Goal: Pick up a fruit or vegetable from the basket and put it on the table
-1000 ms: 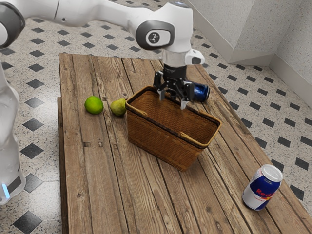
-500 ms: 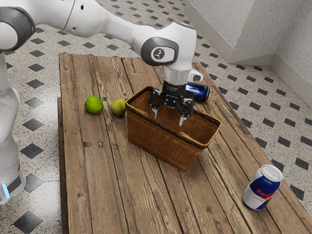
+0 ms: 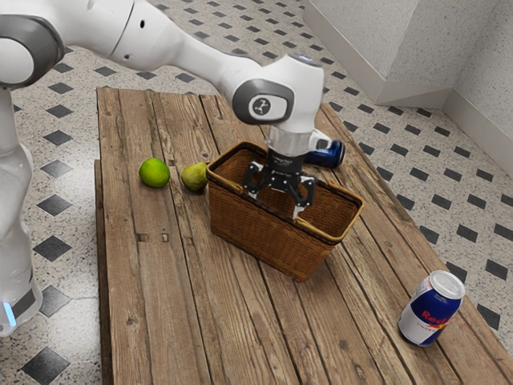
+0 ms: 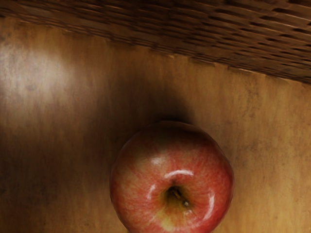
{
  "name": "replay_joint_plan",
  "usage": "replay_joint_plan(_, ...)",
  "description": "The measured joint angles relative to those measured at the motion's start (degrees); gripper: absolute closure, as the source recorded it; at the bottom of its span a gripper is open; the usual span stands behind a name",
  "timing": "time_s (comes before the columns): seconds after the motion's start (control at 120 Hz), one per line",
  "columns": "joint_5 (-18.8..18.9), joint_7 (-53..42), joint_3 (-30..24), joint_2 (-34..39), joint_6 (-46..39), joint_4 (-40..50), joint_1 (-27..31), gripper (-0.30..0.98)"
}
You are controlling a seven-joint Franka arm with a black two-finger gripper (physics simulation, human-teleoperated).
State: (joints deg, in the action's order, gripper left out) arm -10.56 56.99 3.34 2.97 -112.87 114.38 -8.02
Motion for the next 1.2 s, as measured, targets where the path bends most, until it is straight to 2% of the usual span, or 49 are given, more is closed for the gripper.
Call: replay_joint_plan(1.2, -1.25, 1.02, -0.09, -6.67, -4.26, 0.78, -0.03, 0.01)
